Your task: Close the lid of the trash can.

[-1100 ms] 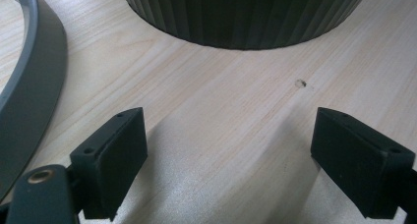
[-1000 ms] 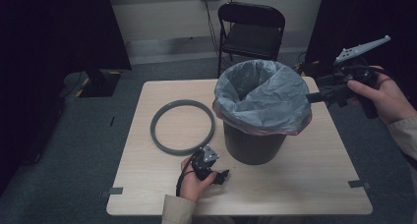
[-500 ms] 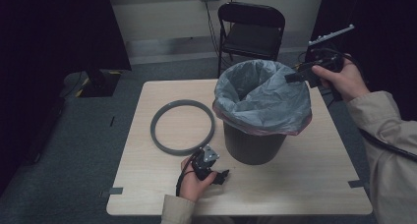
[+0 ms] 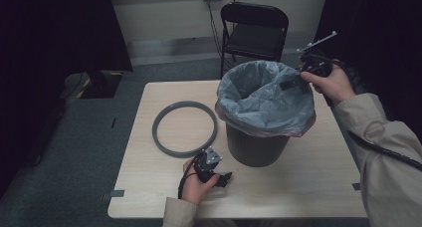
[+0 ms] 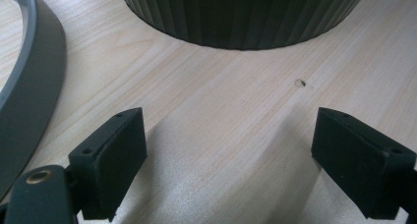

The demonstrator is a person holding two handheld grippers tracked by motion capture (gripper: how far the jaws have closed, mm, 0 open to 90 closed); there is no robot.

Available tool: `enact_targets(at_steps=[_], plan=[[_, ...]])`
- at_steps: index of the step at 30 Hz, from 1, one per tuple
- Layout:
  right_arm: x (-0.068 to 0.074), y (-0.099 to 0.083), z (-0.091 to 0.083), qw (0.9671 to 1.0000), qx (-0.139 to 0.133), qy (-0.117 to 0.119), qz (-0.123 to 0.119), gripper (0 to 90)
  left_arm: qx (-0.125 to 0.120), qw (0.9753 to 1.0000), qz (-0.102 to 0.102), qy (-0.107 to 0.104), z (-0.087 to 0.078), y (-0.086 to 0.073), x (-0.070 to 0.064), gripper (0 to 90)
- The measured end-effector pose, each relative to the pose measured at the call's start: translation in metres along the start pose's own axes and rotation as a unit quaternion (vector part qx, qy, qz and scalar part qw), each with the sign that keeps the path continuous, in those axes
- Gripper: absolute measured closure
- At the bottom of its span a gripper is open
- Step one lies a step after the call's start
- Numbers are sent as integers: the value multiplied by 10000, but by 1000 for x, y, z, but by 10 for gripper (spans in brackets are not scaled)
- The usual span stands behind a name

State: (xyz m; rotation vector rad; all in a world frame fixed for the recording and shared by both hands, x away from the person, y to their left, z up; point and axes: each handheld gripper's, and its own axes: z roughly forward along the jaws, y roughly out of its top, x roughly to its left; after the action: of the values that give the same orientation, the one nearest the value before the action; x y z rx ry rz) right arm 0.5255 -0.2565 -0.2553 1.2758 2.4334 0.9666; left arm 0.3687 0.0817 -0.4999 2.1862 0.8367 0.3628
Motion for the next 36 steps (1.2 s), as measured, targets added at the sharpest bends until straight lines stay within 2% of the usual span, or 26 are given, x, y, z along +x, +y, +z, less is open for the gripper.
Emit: enact_targets(at_steps=[5, 7, 11, 12, 15, 20, 22, 26, 30, 32, 36], plan=[[1, -5, -31, 9997, -197, 100, -40, 202, 0, 10000, -5, -3, 0, 0, 0, 125], [1, -10, -44, 9992, -331, 214, -42, 188, 2, 10000, 1, -1, 0, 0, 0, 125], [1, -22, -70, 9977, -561, 337, -184, 175, -3, 10000, -3, -8, 0, 0, 0, 125], [1, -26, -75, 9978, -536, 324, -217, 173, 14, 10000, -5, -5, 0, 0, 0, 125], [1, -40, -84, 9977, -501, 273, -359, 168, 16, 10000, -24, -31, -1, 0, 1, 124], [-3, -70, -88, 9966, -565, 308, -510, 167, -34, 9999, -67, -71, -1, -1, 2, 125], [-7, -85, -85, 9963, -587, 426, -471, 166, -20, 10000, -44, -82, -2, -1, 3, 135], [-11, -116, -69, 9966, -519, 447, -450, 166, 3, 9999, -100, -125, -3, -1, 4, 150], [-14, -146, -42, 9972, -341, 545, -369, 167, 30, 9999, -83, -146, -4, -1, 5, 155], [-15, -159, -29, 9971, -339, 572, -373, 166, 36, 9998, -121, -135, -5, 0, 7, 158], [-15, -184, -2, 9970, -206, 655, -344, 165, -4, 9995, -305, -120, -10, 1, 10, 162]])
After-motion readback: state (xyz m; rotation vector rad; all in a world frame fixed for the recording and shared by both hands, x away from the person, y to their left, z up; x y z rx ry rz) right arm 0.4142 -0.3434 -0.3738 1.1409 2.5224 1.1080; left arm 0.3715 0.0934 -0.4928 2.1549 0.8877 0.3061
